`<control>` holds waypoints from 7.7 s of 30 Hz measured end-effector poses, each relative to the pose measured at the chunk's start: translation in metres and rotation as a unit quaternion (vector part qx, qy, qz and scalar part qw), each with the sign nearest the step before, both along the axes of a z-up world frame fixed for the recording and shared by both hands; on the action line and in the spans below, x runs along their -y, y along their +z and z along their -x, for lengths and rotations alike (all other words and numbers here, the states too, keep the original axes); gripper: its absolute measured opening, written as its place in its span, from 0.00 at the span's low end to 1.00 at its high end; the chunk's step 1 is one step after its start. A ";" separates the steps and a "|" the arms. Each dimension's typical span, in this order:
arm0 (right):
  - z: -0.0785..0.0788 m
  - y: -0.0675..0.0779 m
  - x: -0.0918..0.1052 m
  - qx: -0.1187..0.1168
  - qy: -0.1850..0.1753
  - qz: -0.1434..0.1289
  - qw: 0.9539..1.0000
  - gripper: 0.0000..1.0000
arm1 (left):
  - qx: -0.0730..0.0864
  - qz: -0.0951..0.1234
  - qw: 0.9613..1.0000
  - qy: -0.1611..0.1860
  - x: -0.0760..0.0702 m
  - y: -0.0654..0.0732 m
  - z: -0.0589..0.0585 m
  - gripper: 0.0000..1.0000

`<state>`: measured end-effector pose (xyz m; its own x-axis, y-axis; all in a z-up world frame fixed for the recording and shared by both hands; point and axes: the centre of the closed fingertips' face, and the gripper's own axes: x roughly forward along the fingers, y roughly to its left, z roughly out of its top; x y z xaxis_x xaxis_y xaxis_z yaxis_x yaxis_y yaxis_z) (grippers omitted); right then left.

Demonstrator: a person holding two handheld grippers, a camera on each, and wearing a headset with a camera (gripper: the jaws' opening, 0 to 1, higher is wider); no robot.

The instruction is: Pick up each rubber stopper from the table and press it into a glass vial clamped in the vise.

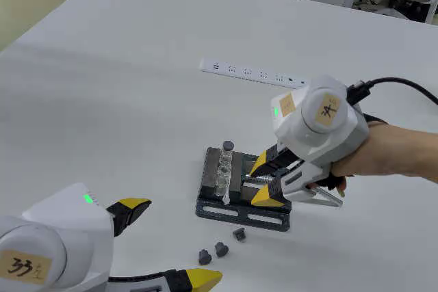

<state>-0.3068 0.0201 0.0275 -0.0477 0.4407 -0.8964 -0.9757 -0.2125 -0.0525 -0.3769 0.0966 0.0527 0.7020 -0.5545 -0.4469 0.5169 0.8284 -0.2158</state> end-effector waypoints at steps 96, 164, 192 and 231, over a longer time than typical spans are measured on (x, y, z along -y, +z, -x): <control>0.051 0.114 0.002 0.309 0.040 -0.195 0.930 0.05 | -0.074 0.293 0.950 -0.083 0.074 0.085 -0.030 0.19; 0.095 0.088 0.007 -0.017 -0.007 -0.147 0.989 0.12 | 0.113 0.005 0.956 -0.271 0.099 0.066 0.018 0.04; 0.092 0.082 0.007 -0.015 -0.032 -0.131 0.991 0.07 | 0.136 -0.056 0.949 -0.278 0.093 0.062 0.013 0.04; 0.095 0.081 0.010 -0.050 -0.033 -0.114 0.992 0.06 | 0.153 -0.058 0.945 -0.282 0.096 0.062 0.018 0.04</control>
